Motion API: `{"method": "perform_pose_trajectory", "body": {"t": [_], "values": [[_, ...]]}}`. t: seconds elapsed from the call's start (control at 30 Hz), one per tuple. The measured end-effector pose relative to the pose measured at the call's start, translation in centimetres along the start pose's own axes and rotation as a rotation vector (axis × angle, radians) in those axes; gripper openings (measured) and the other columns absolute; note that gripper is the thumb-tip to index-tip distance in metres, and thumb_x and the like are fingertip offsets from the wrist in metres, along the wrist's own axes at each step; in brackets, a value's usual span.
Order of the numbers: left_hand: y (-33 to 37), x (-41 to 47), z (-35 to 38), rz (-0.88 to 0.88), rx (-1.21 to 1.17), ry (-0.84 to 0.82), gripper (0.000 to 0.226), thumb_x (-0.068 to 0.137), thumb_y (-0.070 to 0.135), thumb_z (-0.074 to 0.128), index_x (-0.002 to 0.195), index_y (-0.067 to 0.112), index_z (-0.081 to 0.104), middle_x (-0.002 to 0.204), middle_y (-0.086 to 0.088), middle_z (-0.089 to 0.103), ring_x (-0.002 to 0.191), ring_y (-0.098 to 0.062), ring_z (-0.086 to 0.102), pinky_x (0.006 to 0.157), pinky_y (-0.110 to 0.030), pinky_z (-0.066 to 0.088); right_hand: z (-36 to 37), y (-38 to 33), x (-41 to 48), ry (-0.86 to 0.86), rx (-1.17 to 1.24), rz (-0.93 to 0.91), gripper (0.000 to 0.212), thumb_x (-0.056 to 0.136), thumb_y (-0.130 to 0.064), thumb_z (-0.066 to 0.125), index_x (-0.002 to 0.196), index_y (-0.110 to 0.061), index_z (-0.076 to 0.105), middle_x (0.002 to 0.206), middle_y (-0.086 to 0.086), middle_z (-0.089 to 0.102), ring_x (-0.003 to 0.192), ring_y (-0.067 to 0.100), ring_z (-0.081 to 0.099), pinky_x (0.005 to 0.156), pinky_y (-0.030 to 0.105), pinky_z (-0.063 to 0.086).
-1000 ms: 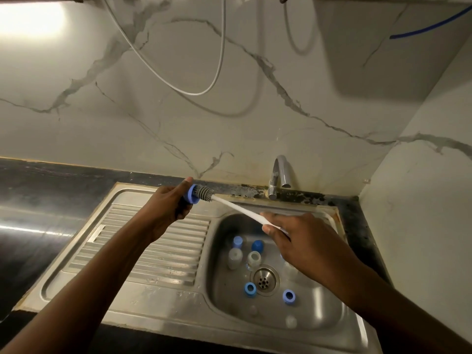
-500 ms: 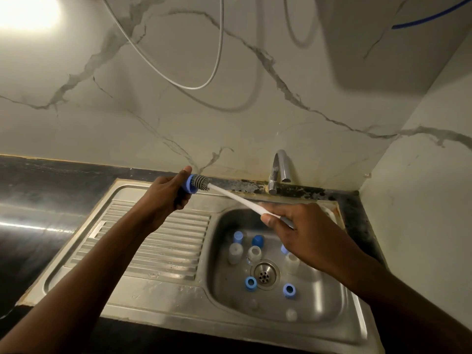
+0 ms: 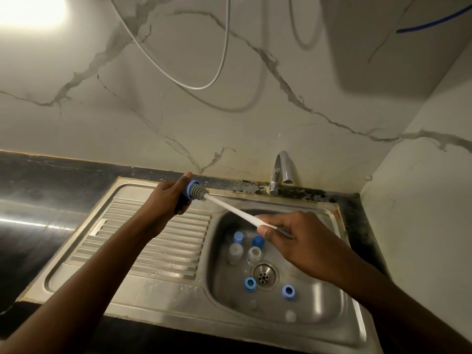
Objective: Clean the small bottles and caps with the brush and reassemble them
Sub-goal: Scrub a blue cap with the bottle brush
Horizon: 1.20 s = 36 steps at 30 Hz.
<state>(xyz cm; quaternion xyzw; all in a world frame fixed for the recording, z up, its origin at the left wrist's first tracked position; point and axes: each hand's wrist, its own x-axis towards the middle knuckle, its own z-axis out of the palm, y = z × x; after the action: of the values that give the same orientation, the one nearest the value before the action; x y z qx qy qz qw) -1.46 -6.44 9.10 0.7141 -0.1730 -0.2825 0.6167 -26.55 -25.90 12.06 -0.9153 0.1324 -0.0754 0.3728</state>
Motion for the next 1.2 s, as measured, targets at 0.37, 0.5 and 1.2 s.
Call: {"method": "perform_pose_trajectory", "body": {"t": [0.37,0.5,1.2], "values": [[-0.7,0.0,-0.9,0.094,0.046,0.008,0.068,0.104,0.053,0.05,0.098,-0.013,0.066,0.066,-0.006,0.059,0.058,-0.014,0.048,0.063,-0.027,0.042,1.8,0.6,-0.8,-0.083,-0.029,0.041,0.029,0.104,-0.043,0.056,0.131,-0.04,0.066,0.099,-0.005,0.077,0.082,0.012,0.072,0.075,0.031,0.062],[-1.5,-0.3,-1.4,0.114,0.006,0.035,0.061,0.099,0.054,0.055,0.108,-0.005,0.071,0.085,-0.016,0.068,0.072,-0.022,0.058,0.076,-0.036,0.049,1.1,1.0,-0.9,-0.079,0.06,0.018,0.022,0.105,-0.04,0.057,0.123,-0.047,0.065,0.089,-0.016,0.075,0.075,0.003,0.07,0.069,0.023,0.059],[-0.2,-1.1,1.5,0.339,0.13,0.071,0.028,0.093,0.026,0.077,0.119,0.017,0.077,0.105,0.003,0.082,0.102,-0.016,0.077,0.097,-0.036,0.059,1.3,-0.2,0.3,0.167,-0.096,0.069,0.044,0.103,-0.05,0.053,0.145,-0.037,0.057,0.109,-0.01,0.075,0.074,-0.007,0.066,0.06,0.009,0.05]]}}
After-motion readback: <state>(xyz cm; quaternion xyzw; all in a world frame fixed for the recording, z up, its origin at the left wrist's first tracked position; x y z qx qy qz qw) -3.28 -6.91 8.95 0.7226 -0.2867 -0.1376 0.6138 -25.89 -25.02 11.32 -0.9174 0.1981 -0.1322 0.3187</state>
